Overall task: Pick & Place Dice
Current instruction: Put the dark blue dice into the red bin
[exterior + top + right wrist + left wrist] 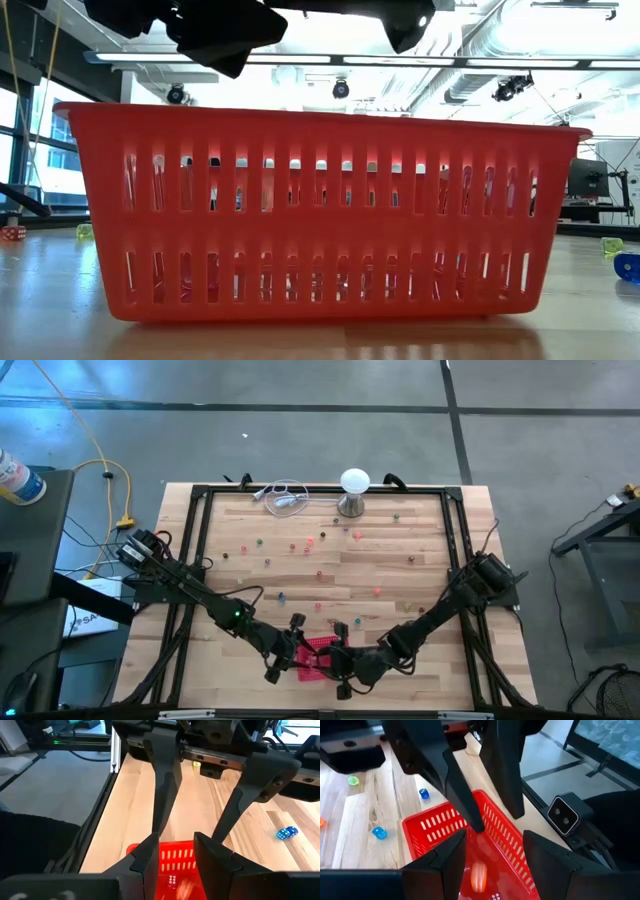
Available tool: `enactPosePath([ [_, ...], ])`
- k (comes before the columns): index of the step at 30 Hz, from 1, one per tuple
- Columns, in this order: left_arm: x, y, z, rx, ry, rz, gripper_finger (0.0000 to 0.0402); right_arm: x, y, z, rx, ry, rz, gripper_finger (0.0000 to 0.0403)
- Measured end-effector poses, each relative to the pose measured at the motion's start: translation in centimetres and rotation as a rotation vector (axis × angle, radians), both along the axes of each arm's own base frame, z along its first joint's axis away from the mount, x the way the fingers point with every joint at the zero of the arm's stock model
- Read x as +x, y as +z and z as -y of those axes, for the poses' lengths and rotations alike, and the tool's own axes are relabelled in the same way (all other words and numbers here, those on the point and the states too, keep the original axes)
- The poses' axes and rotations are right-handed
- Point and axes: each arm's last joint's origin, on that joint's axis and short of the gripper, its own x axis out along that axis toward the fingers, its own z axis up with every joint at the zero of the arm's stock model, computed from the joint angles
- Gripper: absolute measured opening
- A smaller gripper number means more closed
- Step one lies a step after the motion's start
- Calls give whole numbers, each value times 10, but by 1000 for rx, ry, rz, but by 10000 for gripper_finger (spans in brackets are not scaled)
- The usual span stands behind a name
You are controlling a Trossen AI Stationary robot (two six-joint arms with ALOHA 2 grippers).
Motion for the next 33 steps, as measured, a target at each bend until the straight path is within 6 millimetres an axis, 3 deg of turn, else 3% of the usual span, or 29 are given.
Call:
enactPosePath([
  [9,-3,3,4,-5,-16,7,189,-5,3,-6,-26,30,11,112],
  [16,-26,17,22,-47,-104,-15,189,-35,19,-21,68,32,-87,112],
  [27,-56,23,50,-177,-173,-103,189,-108,-5,-30,333,-357,-537,112],
  [33,-69,23,62,-177,-226,-109,189,-124,-11,-22,493,-671,-592,124],
])
